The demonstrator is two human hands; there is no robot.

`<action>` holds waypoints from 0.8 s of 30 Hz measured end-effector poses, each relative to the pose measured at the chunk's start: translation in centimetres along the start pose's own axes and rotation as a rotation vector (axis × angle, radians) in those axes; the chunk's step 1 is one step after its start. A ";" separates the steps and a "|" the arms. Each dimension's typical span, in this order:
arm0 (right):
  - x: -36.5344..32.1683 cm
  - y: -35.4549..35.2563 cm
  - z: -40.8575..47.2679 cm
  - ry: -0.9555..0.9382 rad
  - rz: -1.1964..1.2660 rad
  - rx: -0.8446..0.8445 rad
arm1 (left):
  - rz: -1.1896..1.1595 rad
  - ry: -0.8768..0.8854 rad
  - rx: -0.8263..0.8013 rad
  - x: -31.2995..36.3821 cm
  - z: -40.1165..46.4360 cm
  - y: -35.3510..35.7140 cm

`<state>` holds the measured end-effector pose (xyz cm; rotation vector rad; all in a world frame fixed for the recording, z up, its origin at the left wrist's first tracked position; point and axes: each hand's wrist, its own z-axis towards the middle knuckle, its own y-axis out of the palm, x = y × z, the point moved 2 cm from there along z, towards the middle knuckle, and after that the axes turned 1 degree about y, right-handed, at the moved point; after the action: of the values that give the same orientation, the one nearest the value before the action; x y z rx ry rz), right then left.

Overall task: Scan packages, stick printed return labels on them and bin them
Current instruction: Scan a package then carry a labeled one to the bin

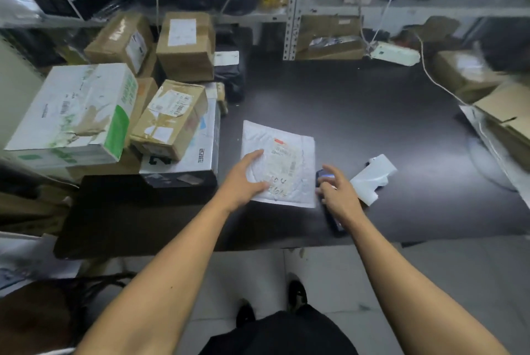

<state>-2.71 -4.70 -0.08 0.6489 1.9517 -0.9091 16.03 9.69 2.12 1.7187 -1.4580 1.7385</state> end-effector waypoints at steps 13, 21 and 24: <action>4.9 -1.7 2.2 0.089 -0.776 0.129 | 0.418 -0.125 -0.069 -1.8 1.9 0.8; 5.4 -2.0 2.3 0.103 -0.620 0.013 | 0.554 -0.147 -0.089 -1.9 1.8 -0.1; 4.9 -2.2 1.6 -0.026 -0.615 -0.136 | 0.606 -0.135 -0.105 -1.7 2.1 -0.9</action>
<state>-5.90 -6.88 -4.13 -0.0601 2.2051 -1.1211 18.37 9.14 0.53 1.4520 -2.2636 1.7853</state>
